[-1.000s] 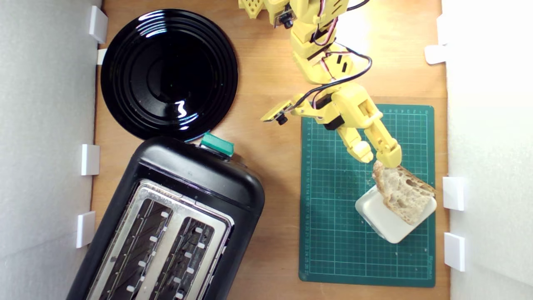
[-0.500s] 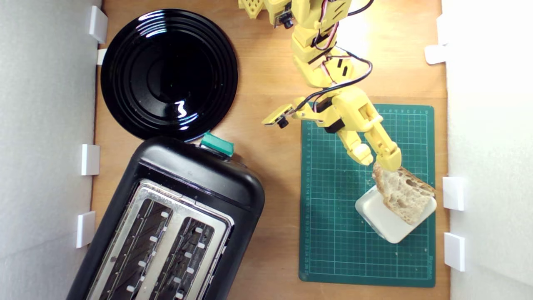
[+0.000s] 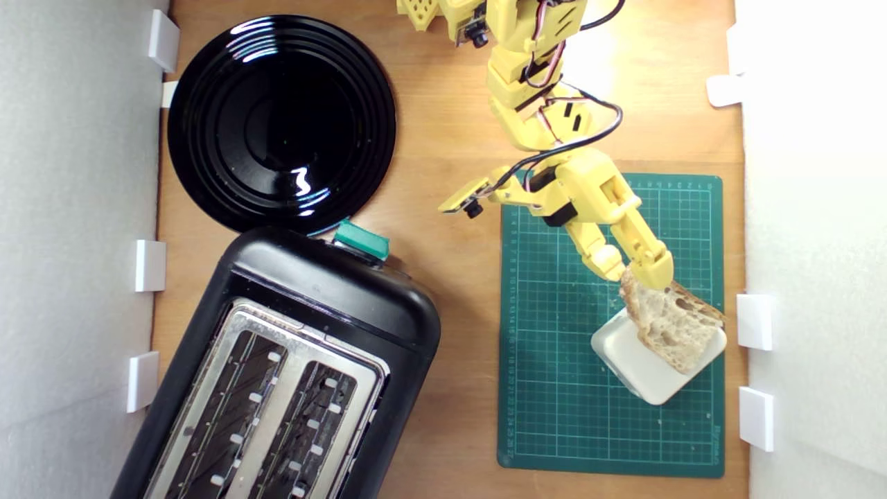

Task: Pick bread and place in toaster

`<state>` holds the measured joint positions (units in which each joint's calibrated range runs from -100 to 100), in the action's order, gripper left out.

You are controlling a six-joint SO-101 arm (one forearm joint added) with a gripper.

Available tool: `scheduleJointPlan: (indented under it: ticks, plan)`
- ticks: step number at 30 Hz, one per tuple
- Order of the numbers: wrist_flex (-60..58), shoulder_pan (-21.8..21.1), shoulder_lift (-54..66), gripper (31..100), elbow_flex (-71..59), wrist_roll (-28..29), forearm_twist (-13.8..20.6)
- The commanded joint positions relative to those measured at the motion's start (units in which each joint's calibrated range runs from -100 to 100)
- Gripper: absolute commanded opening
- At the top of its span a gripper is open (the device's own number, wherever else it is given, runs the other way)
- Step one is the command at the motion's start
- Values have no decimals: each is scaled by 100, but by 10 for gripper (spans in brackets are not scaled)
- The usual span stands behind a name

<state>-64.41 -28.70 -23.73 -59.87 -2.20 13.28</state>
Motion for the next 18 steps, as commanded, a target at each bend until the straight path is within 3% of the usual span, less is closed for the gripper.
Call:
scheduleJointPlan:
  ticks: [1,15,18]
  plan:
    - [16,-64,68,849,281,-18,-41]
    - [178,-176,-314,849,808,-144,-59]
    - [408,-176,-314,849,971,-128,-204]
